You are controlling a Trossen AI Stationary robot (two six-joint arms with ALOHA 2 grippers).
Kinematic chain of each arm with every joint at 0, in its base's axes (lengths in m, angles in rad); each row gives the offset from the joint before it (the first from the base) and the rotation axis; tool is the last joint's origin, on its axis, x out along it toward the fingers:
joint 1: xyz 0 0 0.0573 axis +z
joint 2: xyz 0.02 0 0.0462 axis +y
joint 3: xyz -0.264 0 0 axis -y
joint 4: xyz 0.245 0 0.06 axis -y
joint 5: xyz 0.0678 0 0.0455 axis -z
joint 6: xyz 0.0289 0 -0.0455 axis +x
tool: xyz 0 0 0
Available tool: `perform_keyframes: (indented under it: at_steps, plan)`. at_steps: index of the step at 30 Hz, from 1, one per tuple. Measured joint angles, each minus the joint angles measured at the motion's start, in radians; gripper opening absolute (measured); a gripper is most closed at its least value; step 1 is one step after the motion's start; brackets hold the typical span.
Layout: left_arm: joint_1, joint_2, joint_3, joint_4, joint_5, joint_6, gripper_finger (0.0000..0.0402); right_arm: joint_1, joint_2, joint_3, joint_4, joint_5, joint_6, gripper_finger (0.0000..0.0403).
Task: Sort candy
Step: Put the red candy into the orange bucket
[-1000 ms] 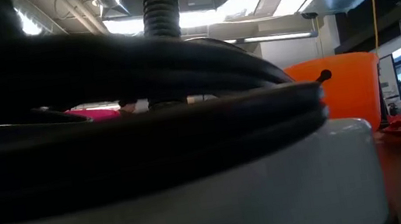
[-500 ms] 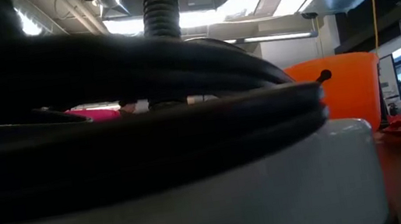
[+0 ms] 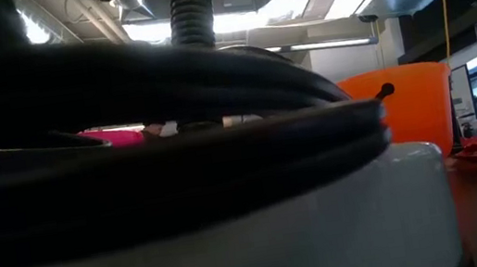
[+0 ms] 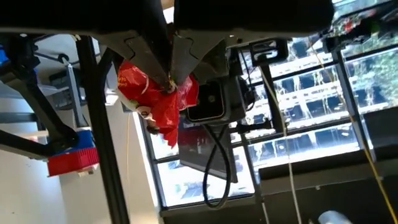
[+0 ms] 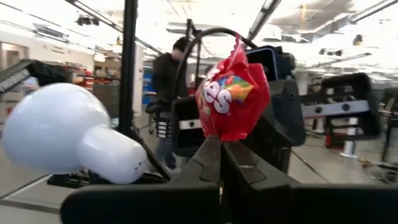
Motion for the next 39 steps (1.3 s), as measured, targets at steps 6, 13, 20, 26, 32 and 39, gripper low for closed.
perform_keyframes:
  at_steps: [6,13,20,26,32,39]
  plan:
    - [0.018,-0.067,0.0,-0.099,-0.049,-0.006,0.0064,0.0,-0.082,0.0,-0.122,0.058,-0.001,0.0001]
    - [0.019,-0.213,0.0,-0.374,-0.233,0.002,0.014,0.0,-0.231,0.0,-0.405,0.257,0.003,0.0001]
    - [0.02,-0.396,0.0,-0.792,-0.485,-0.063,0.0151,0.0,-0.414,0.0,-0.896,0.566,0.198,0.0]
    - [0.02,-0.443,0.0,-0.952,-0.511,-0.105,0.0149,0.0,-0.479,0.0,-1.202,0.652,0.385,0.0]
    - [0.02,-0.437,0.0,-1.052,-0.543,-0.116,0.0149,0.0,-0.479,0.0,-1.373,0.652,0.516,0.0]
    - [0.02,-0.439,0.0,-1.18,-0.592,-0.168,0.0149,0.0,-0.46,0.0,-1.471,0.652,0.606,0.002]
